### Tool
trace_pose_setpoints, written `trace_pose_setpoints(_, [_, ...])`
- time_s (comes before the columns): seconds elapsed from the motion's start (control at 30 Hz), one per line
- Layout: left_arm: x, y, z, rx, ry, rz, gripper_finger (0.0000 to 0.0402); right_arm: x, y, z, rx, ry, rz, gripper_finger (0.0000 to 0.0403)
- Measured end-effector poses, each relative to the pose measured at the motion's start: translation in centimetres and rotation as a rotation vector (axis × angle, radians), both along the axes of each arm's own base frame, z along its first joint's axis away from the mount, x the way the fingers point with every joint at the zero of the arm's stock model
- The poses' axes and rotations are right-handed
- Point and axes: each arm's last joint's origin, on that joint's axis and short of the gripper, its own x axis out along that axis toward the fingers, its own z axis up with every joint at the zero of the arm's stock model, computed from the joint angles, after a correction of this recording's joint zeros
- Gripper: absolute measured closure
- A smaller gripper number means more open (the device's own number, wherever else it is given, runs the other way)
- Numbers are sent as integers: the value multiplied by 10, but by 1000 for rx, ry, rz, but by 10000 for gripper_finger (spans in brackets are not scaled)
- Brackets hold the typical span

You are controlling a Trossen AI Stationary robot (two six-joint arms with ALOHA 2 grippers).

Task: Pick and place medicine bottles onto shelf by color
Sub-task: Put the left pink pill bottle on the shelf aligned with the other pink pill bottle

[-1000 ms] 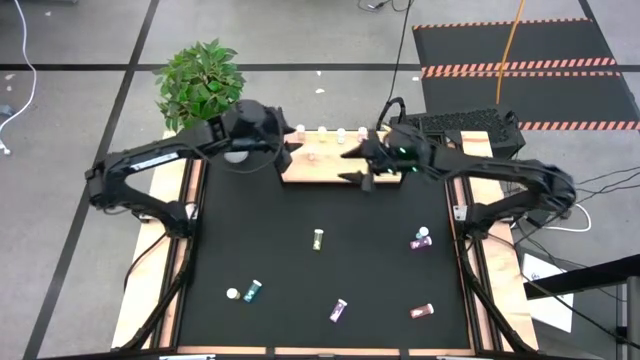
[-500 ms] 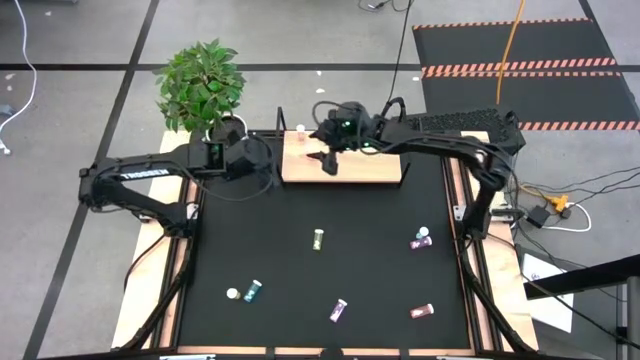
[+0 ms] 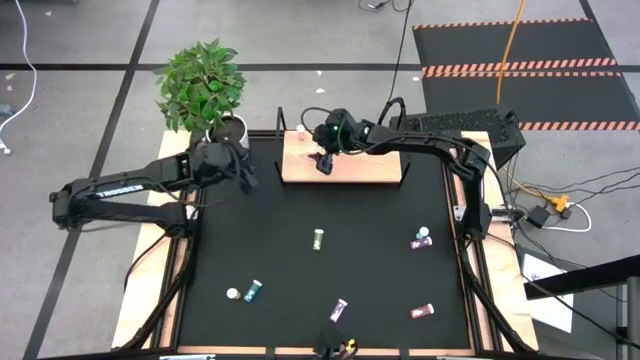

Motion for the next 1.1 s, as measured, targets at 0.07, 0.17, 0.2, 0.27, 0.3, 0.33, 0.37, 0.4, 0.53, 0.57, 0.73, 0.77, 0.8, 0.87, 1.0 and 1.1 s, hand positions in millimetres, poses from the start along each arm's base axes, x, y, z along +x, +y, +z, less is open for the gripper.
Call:
trace_pose_setpoints(0.07, [-2,0,4,17,-37,1,167,-2,-4,2,-16,-7,-13,128])
trace_pose_setpoints(0.17, [-2,2,4,20,-40,7,167,-6,-10,1,53,-33,17,128])
trace_pose_setpoints(0.2, [-2,2,4,21,-40,9,167,-5,-11,-1,69,-39,30,128])
trace_pose_setpoints(0.27, [-1,2,3,19,-39,9,167,-3,-12,-2,56,-51,44,128])
trace_pose_setpoints(0.3, [-1,2,3,14,-41,11,167,-2,-11,-2,56,-50,56,128])
trace_pose_setpoints(0.33, [-1,1,2,7,-43,12,167,0,-11,2,55,-55,64,128])
trace_pose_setpoints(0.37, [-1,1,2,3,-49,16,167,3,-12,9,42,-75,67,128])
trace_pose_setpoints(0.4, [-1,1,3,3,-53,15,167,6,-13,18,29,-97,69,128])
trace_pose_setpoints(0.53, [-1,1,3,0,-56,18,167,12,-22,58,-30,-181,68,128])
trace_pose_setpoints(0.57, [-1,2,3,2,-62,18,167,12,-26,67,-43,-198,63,128])
trace_pose_setpoints(0.73, [0,2,4,7,-66,19,167,19,-44,90,-45,-249,66,128])
trace_pose_setpoints(0.77, [-1,2,4,11,-62,17,167,23,-48,89,-32,-242,72,128])
trace_pose_setpoints(0.8, [-1,3,4,17,-56,14,167,28,-52,83,-12,-213,71,128])
trace_pose_setpoints(0.87, [-1,4,4,22,-54,16,167,35,-57,73,17,-156,72,128])
trace_pose_setpoints(1.0, [-2,6,4,20,-60,31,167,39,-56,60,105,-57,78,128])
trace_pose_setpoints(1.1, [-2,6,4,21,-61,31,167,34,-48,51,171,25,119,128])
